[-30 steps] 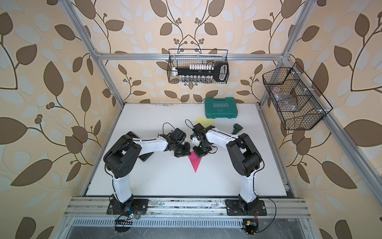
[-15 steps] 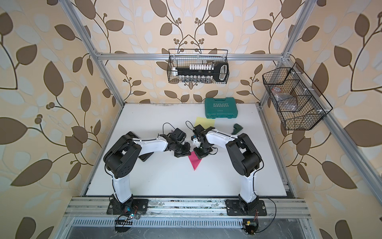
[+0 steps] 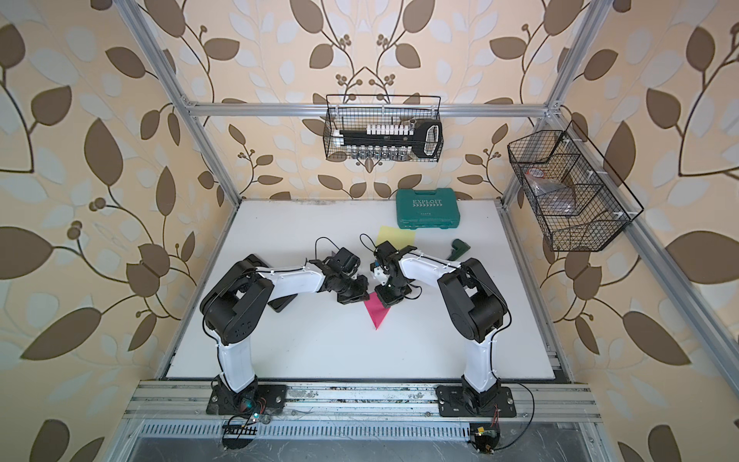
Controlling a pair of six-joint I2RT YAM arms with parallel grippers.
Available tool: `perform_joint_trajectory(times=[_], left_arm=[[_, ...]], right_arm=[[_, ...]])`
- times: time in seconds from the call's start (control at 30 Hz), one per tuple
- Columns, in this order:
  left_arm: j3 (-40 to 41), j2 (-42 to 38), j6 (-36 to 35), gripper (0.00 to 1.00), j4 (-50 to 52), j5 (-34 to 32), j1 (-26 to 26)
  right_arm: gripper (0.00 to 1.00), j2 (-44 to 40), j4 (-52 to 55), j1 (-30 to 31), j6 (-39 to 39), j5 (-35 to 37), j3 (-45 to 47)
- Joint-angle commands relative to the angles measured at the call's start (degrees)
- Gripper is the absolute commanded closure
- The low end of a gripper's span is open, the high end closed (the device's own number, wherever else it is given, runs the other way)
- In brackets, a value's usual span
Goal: Fold the square paper diagonally
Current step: Fold the paper at the center of the board.
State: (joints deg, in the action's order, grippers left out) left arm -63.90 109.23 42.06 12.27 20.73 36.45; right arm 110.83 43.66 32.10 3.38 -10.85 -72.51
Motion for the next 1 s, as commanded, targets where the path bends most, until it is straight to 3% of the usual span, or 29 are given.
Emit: perform_joint_trajectory(times=[0.0, 0.43, 0.77, 0.97], left_arm=[[0.4, 1.0, -1.4, 1.0, 6.5, -4.7, -0.2], [-0.2, 1.1, -1.4, 1.0, 6.7, -4.6, -0.2], [-0.3, 1.2, -1.2, 1.0, 6.2, -4.0, -0.2], [-0.7, 1.4, -1.1, 1.0, 6.0, -3.9, -0.1]], right_arm=[[1.0, -0.5, 1.5, -0.6, 0.1, 2.2, 2.9], [1.0, -3.1, 0.9, -1.2, 0.9, 2.1, 4.5], [1.0, -17.2, -4.2, -1.2, 7.6, -3.1, 6.9], [1.0, -14.9, -5.6, -0.2, 10.0, -3.7, 6.9]])
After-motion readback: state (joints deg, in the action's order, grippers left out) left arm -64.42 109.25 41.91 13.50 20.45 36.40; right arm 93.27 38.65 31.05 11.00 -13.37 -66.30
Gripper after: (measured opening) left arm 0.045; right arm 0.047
